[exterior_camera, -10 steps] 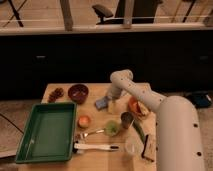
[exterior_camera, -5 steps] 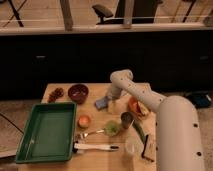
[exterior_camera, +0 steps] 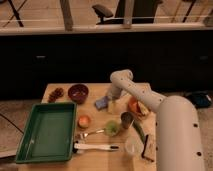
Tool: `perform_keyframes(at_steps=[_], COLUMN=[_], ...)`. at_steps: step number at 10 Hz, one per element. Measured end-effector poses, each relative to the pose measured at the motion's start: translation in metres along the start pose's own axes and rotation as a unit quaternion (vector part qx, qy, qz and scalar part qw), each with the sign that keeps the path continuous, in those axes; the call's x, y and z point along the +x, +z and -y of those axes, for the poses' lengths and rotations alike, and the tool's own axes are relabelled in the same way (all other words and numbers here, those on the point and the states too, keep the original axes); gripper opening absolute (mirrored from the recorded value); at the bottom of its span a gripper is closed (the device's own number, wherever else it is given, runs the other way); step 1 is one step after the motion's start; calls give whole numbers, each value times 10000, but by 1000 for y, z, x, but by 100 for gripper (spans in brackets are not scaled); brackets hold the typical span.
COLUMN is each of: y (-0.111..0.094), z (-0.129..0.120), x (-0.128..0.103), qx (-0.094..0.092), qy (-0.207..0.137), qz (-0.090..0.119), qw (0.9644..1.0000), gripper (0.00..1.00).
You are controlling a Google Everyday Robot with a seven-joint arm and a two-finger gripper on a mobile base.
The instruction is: Wipe tray with sponge
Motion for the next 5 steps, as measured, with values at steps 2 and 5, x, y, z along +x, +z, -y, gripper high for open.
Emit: perform_keyframes(at_steps=[2, 5], y=[0, 2], z=[0, 0], x=[0, 1], qx=[-2, -6], qy=[-1, -1], qz=[-1, 10], qw=[10000, 10000], gripper=[80, 80])
